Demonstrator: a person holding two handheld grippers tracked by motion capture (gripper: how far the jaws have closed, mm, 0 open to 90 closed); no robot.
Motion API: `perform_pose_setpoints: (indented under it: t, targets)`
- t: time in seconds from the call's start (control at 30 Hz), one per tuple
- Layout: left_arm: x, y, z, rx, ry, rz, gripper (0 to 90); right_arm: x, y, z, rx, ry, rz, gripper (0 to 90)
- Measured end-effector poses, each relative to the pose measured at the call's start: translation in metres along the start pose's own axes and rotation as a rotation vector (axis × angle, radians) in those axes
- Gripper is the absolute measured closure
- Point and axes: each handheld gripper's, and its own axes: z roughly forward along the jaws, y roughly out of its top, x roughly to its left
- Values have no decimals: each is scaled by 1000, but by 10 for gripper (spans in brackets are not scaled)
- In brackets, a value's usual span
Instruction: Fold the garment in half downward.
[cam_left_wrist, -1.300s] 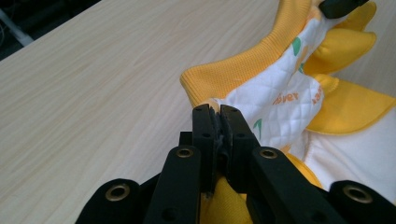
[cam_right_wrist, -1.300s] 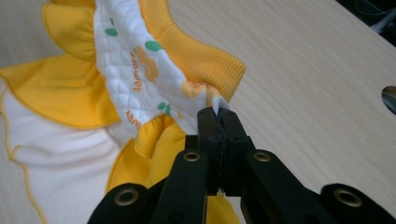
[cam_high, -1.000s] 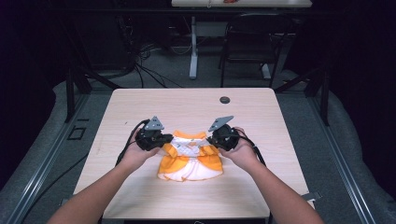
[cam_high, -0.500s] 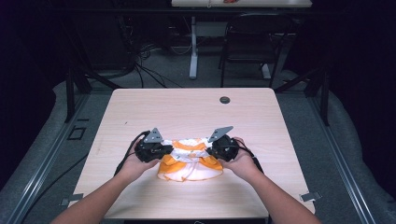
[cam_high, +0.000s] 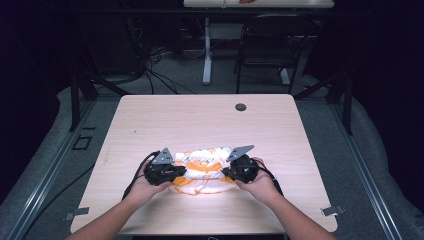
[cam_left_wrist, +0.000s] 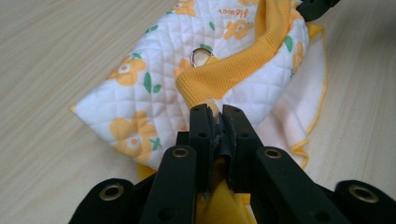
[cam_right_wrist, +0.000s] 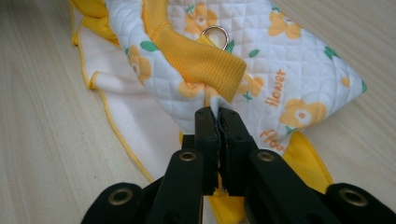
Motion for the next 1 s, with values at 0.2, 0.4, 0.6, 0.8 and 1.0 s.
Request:
perform_pose_setpoints:
  t: [0.2, 0.4, 0.6, 0.8, 1.0]
  targets:
    - [2, 1, -9, -8, 5, -26, 727, -1, 0, -8, -22, 1, 31, 736]
    - [8, 8, -17, -30, 10, -41, 667, -7, 7, -17, -54, 2, 59, 686]
    - [16, 20, -21, -44, 40, -74, 598, -13, 16, -17, -66, -39, 75, 642]
    - [28, 19, -12, -36, 55, -126, 554, -17, 19, -7, -53, -62, 109, 617]
    - [26, 16, -3, -10, 48, -128, 544, -14, 19, 0, -28, -55, 93, 608]
